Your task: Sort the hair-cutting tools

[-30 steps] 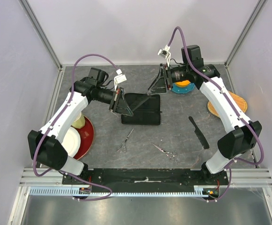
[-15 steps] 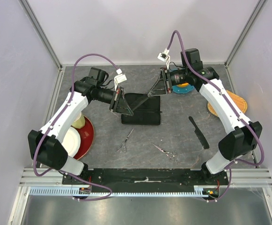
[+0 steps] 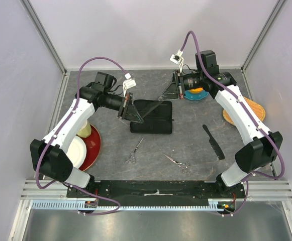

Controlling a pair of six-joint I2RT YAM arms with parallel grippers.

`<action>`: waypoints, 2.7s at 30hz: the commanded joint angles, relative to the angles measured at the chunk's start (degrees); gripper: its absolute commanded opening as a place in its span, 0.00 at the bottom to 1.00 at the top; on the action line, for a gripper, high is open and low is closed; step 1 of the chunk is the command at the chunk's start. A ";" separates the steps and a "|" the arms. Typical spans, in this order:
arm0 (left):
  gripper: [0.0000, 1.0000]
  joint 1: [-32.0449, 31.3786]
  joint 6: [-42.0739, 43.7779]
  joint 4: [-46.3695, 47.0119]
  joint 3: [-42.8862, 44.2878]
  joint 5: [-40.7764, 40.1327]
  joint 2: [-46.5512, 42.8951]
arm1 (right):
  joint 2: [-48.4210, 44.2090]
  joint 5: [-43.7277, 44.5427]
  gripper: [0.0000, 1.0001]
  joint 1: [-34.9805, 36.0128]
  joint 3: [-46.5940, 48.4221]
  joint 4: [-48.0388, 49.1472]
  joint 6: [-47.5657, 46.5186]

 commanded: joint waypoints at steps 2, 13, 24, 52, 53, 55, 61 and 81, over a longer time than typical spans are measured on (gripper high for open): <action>0.23 -0.16 -5.18 5.07 -0.11 -5.38 -1.43 | -2.25 2.44 0.00 0.19 -0.20 3.85 1.34; 0.88 4.93 -17.58 10.53 1.64 -27.89 -0.98 | -0.06 20.52 0.00 -0.43 -3.81 4.73 7.22; 0.75 7.04 -29.51 20.28 -4.15 -35.89 -0.20 | -0.92 47.43 0.00 -1.92 -13.90 14.12 24.44; 0.36 5.81 -43.34 27.94 -17.52 -38.62 24.67 | -2.96 55.01 0.00 -4.91 -43.71 22.92 26.74; 0.36 5.81 -43.34 27.85 -17.52 -38.70 24.94 | -1.91 54.40 0.00 -5.00 -43.89 23.19 26.74; 0.35 5.72 -43.43 27.85 -17.43 -38.53 24.94 | -0.94 53.87 0.00 -5.09 -44.58 24.41 27.09; 0.34 5.20 -43.43 27.85 -17.69 -38.44 25.03 | 3.11 49.13 0.00 -5.00 -43.98 29.07 29.99; 0.33 4.49 -43.52 27.67 -17.70 -39.76 24.41 | 6.89 50.61 0.00 -3.42 -41.34 21.79 29.56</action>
